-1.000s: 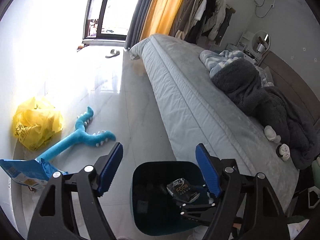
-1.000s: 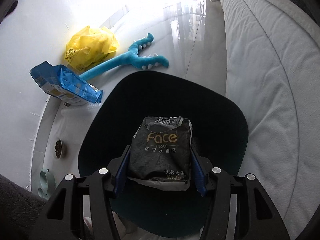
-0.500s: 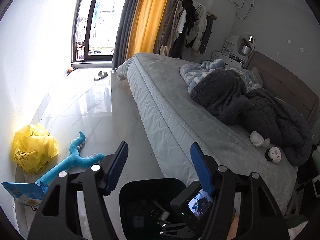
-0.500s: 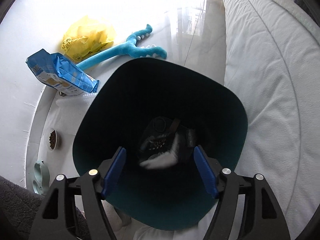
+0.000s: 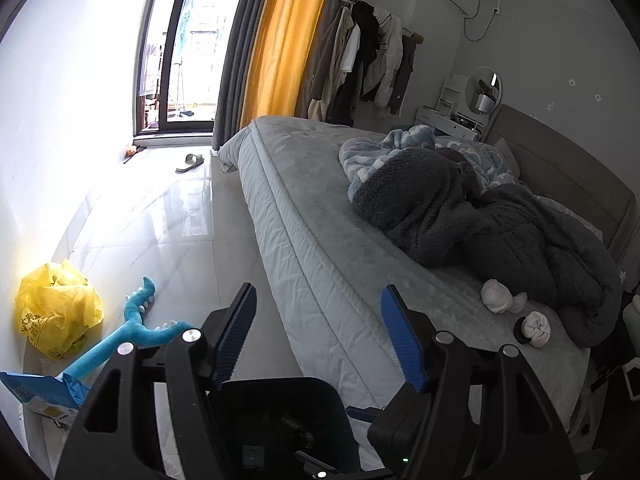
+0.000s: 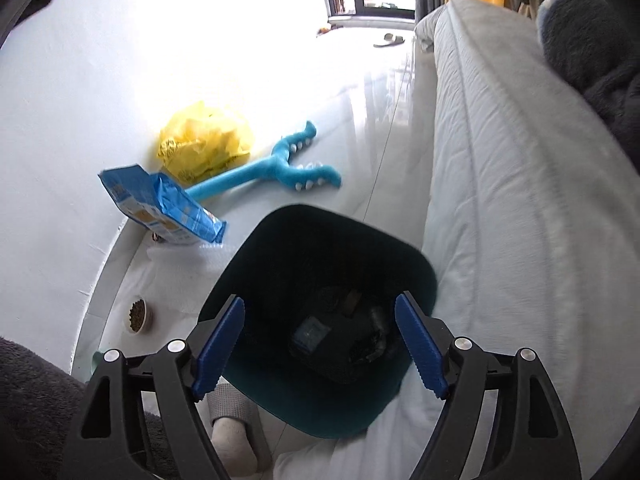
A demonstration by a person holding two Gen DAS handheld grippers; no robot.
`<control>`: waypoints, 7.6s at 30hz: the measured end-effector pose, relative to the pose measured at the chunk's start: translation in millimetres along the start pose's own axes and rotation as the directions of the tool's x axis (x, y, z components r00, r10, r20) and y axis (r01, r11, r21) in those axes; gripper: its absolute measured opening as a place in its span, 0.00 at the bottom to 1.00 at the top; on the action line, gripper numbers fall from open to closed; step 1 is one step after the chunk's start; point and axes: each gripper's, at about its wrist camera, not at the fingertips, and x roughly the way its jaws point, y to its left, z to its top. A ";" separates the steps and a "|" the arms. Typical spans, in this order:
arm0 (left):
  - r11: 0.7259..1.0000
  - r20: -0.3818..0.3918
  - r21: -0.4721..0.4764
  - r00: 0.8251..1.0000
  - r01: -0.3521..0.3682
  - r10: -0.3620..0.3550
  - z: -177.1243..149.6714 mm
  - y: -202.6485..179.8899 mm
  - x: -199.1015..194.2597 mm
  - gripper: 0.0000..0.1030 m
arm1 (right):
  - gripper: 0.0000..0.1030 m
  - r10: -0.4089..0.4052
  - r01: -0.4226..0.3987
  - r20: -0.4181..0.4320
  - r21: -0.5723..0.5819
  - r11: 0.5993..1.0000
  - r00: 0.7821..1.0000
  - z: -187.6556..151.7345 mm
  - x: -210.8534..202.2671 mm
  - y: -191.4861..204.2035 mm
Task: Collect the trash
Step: 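Move both tools back over the socks and black piece on the bed, then grasp the white sock with the right tool while the left tool grasps the black curved piece, then carry the sock and black piece from the bed to the teal bin, then open the left tool over the bin while the right tool drops the sock inside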
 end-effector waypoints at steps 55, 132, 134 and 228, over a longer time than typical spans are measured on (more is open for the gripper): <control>0.968 -0.165 0.099 0.963 0.232 -0.214 -40.6 -198.6 104.5 0.72 | 0.82 -0.355 0.215 0.214 0.488 0.846 0.910 -129.6 -203.0 -289.5; 0.911 -0.331 0.192 0.898 0.364 -0.289 -103.6 -294.6 164.2 0.21 | 0.31 -0.258 -0.008 0.486 0.480 0.877 0.835 -139.2 -276.8 -295.9; 0.915 -0.319 0.195 0.905 0.352 -0.280 -99.1 -281.1 157.1 0.21 | 0.31 -0.247 -0.011 0.494 0.462 0.887 0.834 -128.7 -273.9 -286.2; 0.996 -0.268 -0.063 0.963 -0.059 0.040 -88.9 126.5 32.6 0.73 | 0.33 0.014 -0.003 -0.169 0.065 0.998 0.986 18.6 106.9 12.7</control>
